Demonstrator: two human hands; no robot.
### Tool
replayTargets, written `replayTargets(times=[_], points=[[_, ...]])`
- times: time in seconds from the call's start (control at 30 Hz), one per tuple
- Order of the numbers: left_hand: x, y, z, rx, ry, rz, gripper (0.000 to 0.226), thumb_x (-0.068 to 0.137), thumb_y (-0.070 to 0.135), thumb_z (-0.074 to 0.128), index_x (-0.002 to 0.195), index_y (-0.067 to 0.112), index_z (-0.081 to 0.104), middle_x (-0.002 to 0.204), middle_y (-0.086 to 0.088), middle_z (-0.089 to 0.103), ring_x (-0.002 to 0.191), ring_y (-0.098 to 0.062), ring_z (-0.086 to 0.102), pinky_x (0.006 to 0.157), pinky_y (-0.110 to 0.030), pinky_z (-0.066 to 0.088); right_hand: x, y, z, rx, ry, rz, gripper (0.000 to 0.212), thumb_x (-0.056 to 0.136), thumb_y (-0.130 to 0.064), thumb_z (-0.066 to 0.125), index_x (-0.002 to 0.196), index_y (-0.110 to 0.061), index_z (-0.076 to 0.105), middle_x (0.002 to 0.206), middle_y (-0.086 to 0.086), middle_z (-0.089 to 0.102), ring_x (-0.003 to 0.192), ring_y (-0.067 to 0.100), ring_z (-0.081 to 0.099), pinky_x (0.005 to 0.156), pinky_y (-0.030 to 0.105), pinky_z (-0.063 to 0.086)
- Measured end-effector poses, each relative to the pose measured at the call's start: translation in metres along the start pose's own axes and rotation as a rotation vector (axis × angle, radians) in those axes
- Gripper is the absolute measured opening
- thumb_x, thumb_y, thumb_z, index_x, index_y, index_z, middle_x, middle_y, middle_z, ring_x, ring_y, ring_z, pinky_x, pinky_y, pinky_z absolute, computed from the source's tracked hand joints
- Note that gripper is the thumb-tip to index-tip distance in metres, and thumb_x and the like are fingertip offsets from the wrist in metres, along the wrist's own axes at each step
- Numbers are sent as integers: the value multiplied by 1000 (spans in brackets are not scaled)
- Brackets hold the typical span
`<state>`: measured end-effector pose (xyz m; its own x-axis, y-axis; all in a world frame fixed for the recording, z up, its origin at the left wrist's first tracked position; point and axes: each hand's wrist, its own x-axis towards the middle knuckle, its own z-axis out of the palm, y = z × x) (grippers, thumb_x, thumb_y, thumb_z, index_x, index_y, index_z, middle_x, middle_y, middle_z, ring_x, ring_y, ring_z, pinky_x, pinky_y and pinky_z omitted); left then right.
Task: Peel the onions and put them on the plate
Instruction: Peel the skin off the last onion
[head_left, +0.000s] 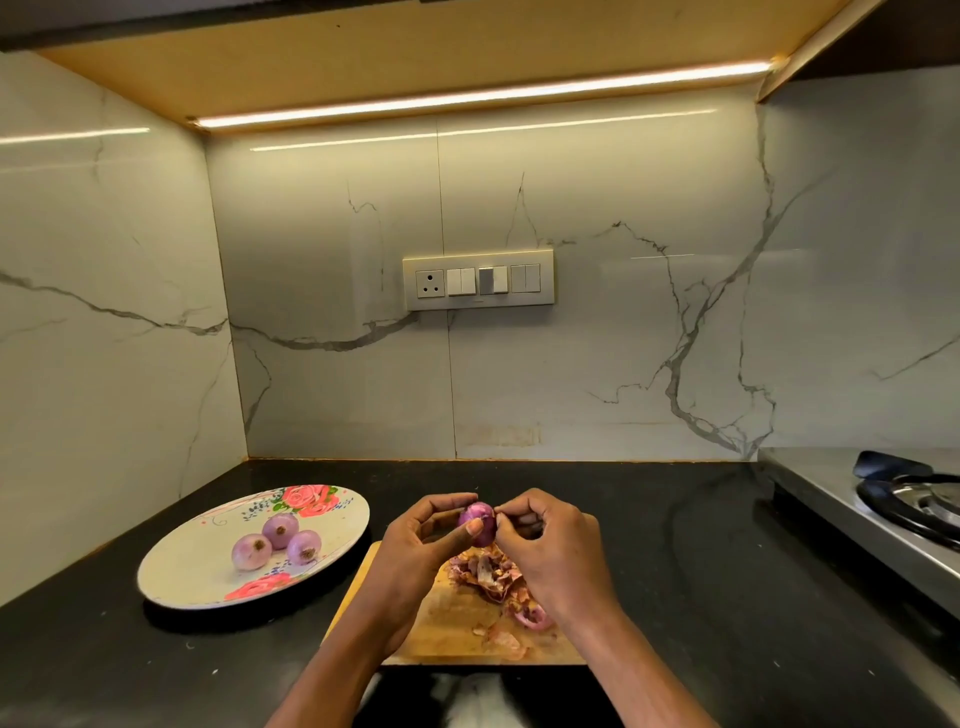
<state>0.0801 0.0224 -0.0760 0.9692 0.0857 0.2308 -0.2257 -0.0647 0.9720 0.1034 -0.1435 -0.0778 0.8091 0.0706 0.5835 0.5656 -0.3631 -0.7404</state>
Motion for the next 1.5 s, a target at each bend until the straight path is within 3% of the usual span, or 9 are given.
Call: replayTargets(times=[0.27,0.47,0.63,0.83,1.0,1.13,1.27,1.37,1.5], points=[[-1,2,-1,-66,-2,-5,42,73,30,79,114,27,71,115,-1,73,114,-21,67,103,-46,52,0,-1,0,68,-38,48,15,94,-36,67,106,-31,74,95,-18,72,92,0,67,83,18,57],[-2,6,1,-137,-29,-37,48,72,26,78,119,19,68,115,-5,73,111,-23,69,102,-45,53,3,1,-2,246,-26,115,6,89,-29,73,94,-27,77,87,-11,75,85,6,72,78,31,62],[-2,4,4,-13,-33,-25,47,75,29,81,119,25,66,115,1,73,110,-17,68,97,-37,56,1,0,2,67,14,58,6,92,-34,68,96,-29,71,88,-13,71,82,5,70,76,25,61],[-1,4,6,-32,-26,-24,44,77,31,77,119,24,66,112,-2,74,106,-18,71,94,-34,57,2,1,3,-69,27,20,14,99,-38,55,104,-27,63,93,-14,66,86,0,63,71,11,51],[-1,6,4,-130,-13,-40,44,77,30,70,119,19,67,115,-8,70,106,-25,69,95,-39,57,3,-1,-3,-45,11,82,26,100,-46,44,101,-25,58,84,-9,65,77,3,63,64,11,47],[-2,6,3,-217,5,-58,41,81,26,68,120,15,66,117,-11,69,108,-27,69,94,-40,57,2,-2,-3,-25,-38,52,6,97,-36,61,103,-34,60,97,-17,64,91,-3,60,69,7,47],[-2,6,2,-270,3,-69,39,83,24,65,120,11,66,116,-15,71,108,-29,70,99,-47,54,3,-4,-5,55,-122,24,23,95,-33,66,117,-39,67,110,-23,66,106,-7,60,83,5,48],[-3,9,1,-299,-10,-60,33,88,20,60,118,9,68,112,-16,73,106,-30,71,94,-42,56,2,-6,-4,60,-103,-18,19,91,-34,70,110,-40,71,104,-24,69,102,-9,61,87,9,50],[-4,10,3,-277,-19,-56,26,97,18,54,116,9,69,108,-13,74,103,-29,72,84,-35,59,3,-5,-5,95,-15,-23,6,89,-31,73,92,-36,72,86,-18,71,90,-7,64,76,10,51]])
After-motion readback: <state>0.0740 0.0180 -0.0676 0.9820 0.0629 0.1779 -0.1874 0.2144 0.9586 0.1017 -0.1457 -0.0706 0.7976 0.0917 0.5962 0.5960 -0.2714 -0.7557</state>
